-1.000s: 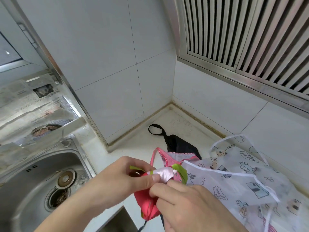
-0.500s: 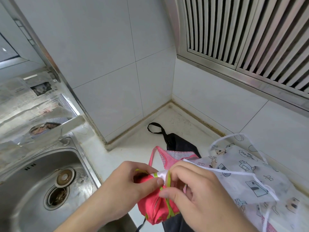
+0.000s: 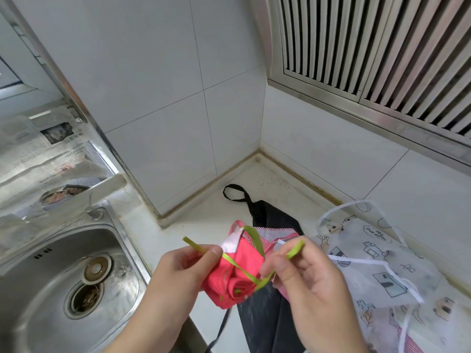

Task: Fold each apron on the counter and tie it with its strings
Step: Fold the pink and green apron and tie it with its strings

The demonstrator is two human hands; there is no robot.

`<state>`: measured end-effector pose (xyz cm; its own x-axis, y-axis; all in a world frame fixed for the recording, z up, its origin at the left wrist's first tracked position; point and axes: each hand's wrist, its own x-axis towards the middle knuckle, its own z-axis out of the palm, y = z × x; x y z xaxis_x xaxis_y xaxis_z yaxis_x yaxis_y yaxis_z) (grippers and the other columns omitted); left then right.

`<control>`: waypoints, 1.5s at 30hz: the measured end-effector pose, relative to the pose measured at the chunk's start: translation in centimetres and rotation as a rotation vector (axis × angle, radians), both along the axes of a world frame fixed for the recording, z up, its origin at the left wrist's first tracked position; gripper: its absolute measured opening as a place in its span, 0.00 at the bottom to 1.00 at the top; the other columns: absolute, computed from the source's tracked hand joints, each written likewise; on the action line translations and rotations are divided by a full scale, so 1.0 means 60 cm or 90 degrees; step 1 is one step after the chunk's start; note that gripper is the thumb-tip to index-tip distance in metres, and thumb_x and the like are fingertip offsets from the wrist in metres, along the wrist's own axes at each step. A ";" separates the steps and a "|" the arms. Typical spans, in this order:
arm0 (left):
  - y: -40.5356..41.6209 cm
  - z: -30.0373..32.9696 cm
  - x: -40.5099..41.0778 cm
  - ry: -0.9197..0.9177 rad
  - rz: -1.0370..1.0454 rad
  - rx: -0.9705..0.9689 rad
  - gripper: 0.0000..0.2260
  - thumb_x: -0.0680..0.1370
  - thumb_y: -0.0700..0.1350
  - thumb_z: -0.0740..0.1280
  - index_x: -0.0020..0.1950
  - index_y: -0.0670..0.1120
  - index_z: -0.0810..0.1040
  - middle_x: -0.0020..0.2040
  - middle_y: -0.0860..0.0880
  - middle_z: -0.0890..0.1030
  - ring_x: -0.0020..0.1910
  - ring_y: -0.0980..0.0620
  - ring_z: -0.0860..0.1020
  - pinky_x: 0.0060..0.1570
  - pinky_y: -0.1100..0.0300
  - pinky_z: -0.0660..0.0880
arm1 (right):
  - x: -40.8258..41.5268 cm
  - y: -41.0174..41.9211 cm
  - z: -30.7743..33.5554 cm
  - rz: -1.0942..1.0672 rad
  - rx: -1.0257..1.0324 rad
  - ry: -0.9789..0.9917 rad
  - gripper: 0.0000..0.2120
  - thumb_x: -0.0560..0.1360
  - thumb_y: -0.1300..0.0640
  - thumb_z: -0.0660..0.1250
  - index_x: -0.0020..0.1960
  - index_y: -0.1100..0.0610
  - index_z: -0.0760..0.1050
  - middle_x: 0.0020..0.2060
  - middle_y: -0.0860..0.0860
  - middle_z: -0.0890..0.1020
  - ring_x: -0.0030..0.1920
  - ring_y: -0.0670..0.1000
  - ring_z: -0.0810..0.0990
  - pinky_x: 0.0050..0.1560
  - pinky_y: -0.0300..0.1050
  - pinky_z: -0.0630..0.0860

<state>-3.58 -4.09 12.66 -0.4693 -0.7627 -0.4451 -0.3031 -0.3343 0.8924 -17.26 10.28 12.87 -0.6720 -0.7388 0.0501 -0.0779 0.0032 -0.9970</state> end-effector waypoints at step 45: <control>0.035 -0.063 0.002 0.022 -0.211 0.081 0.19 0.70 0.42 0.77 0.60 0.52 0.85 0.55 0.36 0.83 0.50 0.35 0.85 0.48 0.42 0.85 | 0.020 0.015 -0.087 0.045 -0.070 -0.438 0.09 0.73 0.64 0.70 0.53 0.62 0.78 0.26 0.54 0.64 0.25 0.50 0.61 0.27 0.44 0.67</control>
<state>-3.45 -2.00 8.90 -0.6983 -0.5061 -0.5062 -0.3834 -0.3328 0.8616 -16.07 11.18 7.66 -0.5291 -0.7966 -0.2925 0.5744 -0.0824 -0.8144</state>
